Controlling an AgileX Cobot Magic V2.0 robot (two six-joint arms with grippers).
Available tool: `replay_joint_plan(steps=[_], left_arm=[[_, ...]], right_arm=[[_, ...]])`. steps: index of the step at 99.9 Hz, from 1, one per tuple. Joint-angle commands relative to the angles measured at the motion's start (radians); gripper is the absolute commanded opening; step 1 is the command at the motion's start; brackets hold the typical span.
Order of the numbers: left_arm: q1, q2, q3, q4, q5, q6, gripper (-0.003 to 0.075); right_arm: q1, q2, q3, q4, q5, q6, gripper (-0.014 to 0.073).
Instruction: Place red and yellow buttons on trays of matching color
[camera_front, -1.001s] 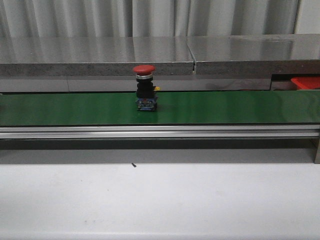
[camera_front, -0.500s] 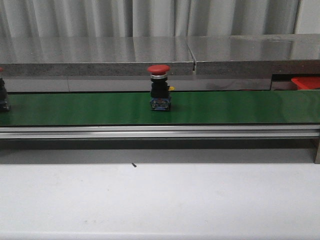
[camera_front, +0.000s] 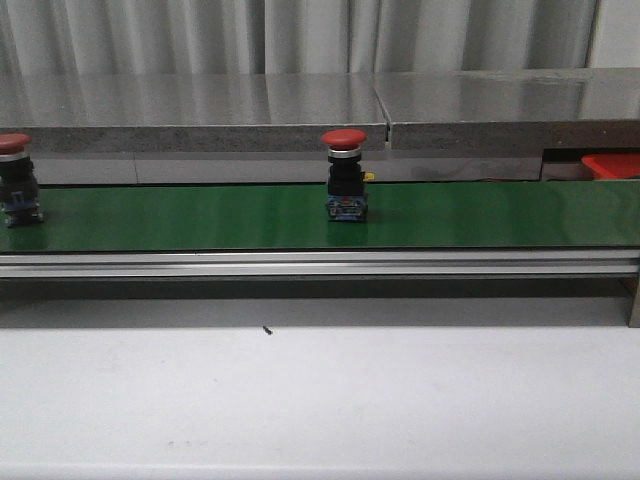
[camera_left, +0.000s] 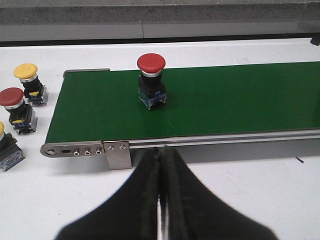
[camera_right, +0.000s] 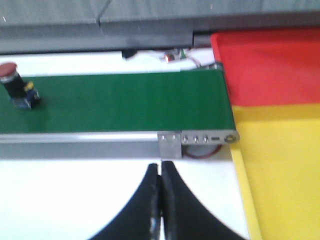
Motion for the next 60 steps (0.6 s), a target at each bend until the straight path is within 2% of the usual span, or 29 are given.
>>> replay_joint_plan(steps=[1, 8, 19, 43, 52, 60], left_arm=[[-0.007, 0.000, -0.026, -0.017, -0.074, 0.000, -0.0019], [-0.007, 0.000, -0.026, -0.017, -0.074, 0.000, -0.0019], [-0.007, 0.000, -0.026, -0.017, -0.074, 0.000, -0.0019], [-0.007, 0.000, -0.026, -0.017, -0.074, 0.000, -0.0019], [-0.007, 0.000, -0.026, -0.017, -0.074, 0.000, -0.0019], [-0.007, 0.000, -0.026, -0.017, -0.074, 0.000, -0.0019]], right_arm=[[-0.004, 0.152, -0.148, -0.008, 0.113, -0.013, -0.0067], [-0.004, 0.260, -0.238, -0.008, 0.164, -0.013, -0.0067], [-0.004, 0.392, -0.331, -0.007, 0.165, -0.013, -0.0067], [-0.002, 0.602, -0.404, -0.007, 0.126, -0.020, -0.0061], [0.004, 0.651, -0.412, 0.005, 0.092, -0.059, 0.0006], [0.004, 0.684, -0.414, 0.044, 0.075, -0.100, 0.0143]])
